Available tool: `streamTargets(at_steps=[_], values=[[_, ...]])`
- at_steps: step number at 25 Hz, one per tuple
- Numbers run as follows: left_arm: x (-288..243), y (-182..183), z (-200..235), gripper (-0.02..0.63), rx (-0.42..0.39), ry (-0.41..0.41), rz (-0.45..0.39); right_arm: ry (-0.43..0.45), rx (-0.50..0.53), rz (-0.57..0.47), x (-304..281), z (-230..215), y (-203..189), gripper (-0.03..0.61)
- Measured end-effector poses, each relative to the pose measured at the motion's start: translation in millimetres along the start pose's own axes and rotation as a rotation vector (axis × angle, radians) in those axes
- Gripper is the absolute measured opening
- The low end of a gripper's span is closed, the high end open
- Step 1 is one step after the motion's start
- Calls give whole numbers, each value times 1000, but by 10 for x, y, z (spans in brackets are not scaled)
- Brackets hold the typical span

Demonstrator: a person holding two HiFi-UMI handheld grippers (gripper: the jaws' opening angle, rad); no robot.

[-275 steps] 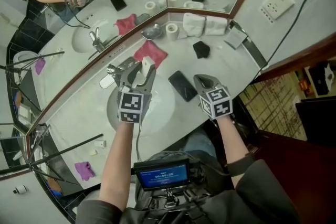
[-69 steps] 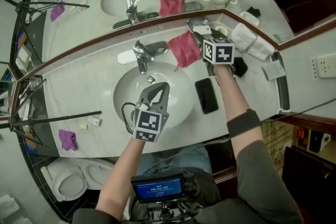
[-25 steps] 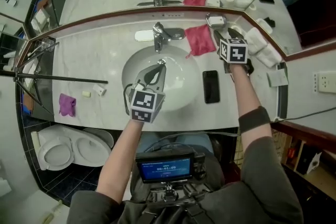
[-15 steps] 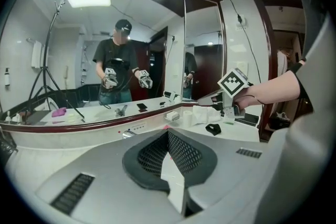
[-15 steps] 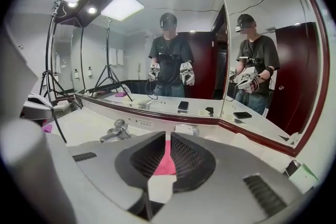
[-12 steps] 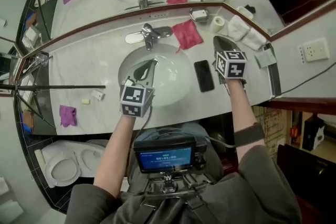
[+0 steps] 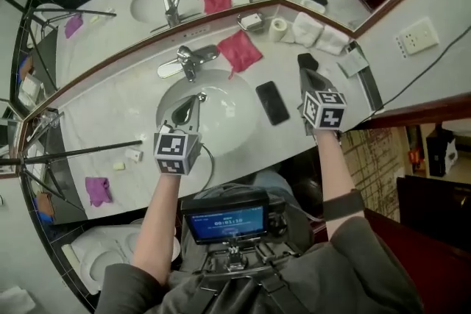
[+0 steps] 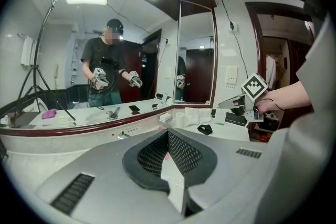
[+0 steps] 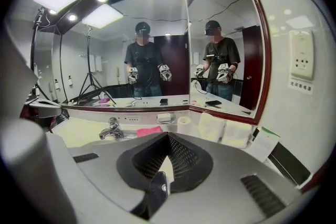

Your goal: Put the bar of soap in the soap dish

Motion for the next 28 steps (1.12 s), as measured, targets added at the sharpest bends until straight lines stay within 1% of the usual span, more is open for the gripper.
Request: streamTargets(at_steps=[7,13,16,28], values=[[29,10,32,0,-7,-11,6,-130,-97,6,388,-410,-291,15],[9,49,-12,0,-19,-23,8,-189,-127,17,596,-590,-493,14],[11,59,-47,0,-25,-29,8,-198,-141,23,649,-622,-572,14],[95,26,-60,0,-18,-10,12,-180,-130,32,661,-602,-594,14]])
Point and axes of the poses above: the fingertips, and each gripper's own axes: x backward along the fingers, z to its left, y out of its top, the point moved 7 cm from there along x, backward along the fingers, and after that the axes turned 1 degree about -x, right-handed, at the moved point
